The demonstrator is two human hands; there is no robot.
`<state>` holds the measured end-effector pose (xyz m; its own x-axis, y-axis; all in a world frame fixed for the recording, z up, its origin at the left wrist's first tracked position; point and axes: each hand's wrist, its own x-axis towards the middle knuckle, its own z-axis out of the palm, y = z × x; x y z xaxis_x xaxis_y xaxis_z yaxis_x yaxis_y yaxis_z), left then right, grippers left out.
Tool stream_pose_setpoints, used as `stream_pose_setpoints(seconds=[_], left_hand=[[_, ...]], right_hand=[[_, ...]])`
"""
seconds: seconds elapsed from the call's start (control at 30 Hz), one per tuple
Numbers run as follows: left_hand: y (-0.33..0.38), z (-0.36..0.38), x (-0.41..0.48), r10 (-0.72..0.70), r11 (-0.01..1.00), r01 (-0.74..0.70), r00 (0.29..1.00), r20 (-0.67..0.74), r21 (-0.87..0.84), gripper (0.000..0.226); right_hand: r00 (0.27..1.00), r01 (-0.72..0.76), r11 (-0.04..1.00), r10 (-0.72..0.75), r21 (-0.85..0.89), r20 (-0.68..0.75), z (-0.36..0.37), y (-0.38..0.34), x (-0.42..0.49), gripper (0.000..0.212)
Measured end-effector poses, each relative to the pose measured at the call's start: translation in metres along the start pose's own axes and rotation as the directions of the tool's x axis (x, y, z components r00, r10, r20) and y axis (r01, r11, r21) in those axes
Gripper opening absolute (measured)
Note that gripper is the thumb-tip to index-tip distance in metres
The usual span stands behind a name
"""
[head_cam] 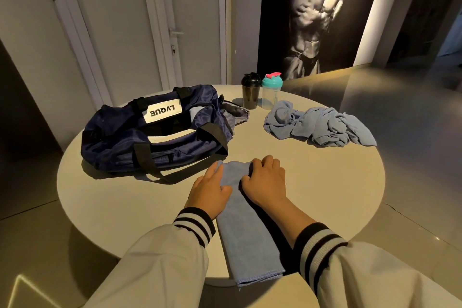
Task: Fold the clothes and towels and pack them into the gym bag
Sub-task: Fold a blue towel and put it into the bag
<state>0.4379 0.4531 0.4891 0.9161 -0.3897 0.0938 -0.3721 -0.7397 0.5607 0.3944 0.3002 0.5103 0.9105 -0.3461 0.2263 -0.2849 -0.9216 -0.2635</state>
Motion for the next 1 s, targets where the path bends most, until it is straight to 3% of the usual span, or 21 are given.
stream_pose_setpoints(seconds=[0.3, 0.4, 0.47, 0.53, 0.7, 0.83, 0.93, 1.0], left_hand=[[-0.001, 0.001, -0.001, -0.017, 1.000, 0.017, 1.000, -0.005, -0.026, 0.063], [0.000, 0.001, 0.000, -0.011, 1.000, 0.011, 1.000, -0.011, 0.000, 0.060], [0.000, 0.000, 0.001, -0.012, 1.000, 0.012, 1.000, -0.016, 0.010, 0.060], [-0.001, 0.001, 0.000, -0.010, 1.000, 0.010, 1.000, -0.019, -0.008, 0.059], [-0.001, 0.000, -0.002, 0.020, 1.000, -0.022, 0.994, -0.105, -0.016, 0.048], [0.001, -0.003, -0.011, 0.127, 0.991, -0.132, 0.970, -0.207, -0.015, 0.038], [0.000, -0.003, -0.020, 0.204, 0.978, -0.207, 0.953, -0.223, 0.009, 0.026], [0.002, -0.006, -0.027, 0.232, 0.969, -0.244, 0.948, -0.219, -0.029, 0.020]], right_hand=[[0.963, -0.052, 0.998, 0.038, 0.045, 0.268, -0.002, 0.011, 0.001, 0.068], [0.992, 0.037, 0.999, -0.035, -0.014, 0.123, -0.002, 0.007, -0.007, 0.065], [0.991, 0.129, 0.989, -0.126, -0.074, 0.040, 0.003, 0.003, -0.016, 0.050], [0.986, 0.157, 0.986, -0.152, -0.061, 0.072, 0.009, 0.000, -0.022, 0.045], [0.981, 0.124, 0.992, -0.123, -0.003, 0.151, 0.014, 0.002, -0.019, 0.056], [0.987, 0.149, 0.988, -0.151, 0.036, 0.055, 0.007, 0.000, -0.026, 0.048], [0.967, 0.218, 0.975, -0.222, -0.045, -0.127, -0.001, 0.004, -0.046, 0.030], [0.970, 0.193, 0.977, -0.204, -0.092, -0.132, -0.005, 0.009, -0.063, 0.027]])
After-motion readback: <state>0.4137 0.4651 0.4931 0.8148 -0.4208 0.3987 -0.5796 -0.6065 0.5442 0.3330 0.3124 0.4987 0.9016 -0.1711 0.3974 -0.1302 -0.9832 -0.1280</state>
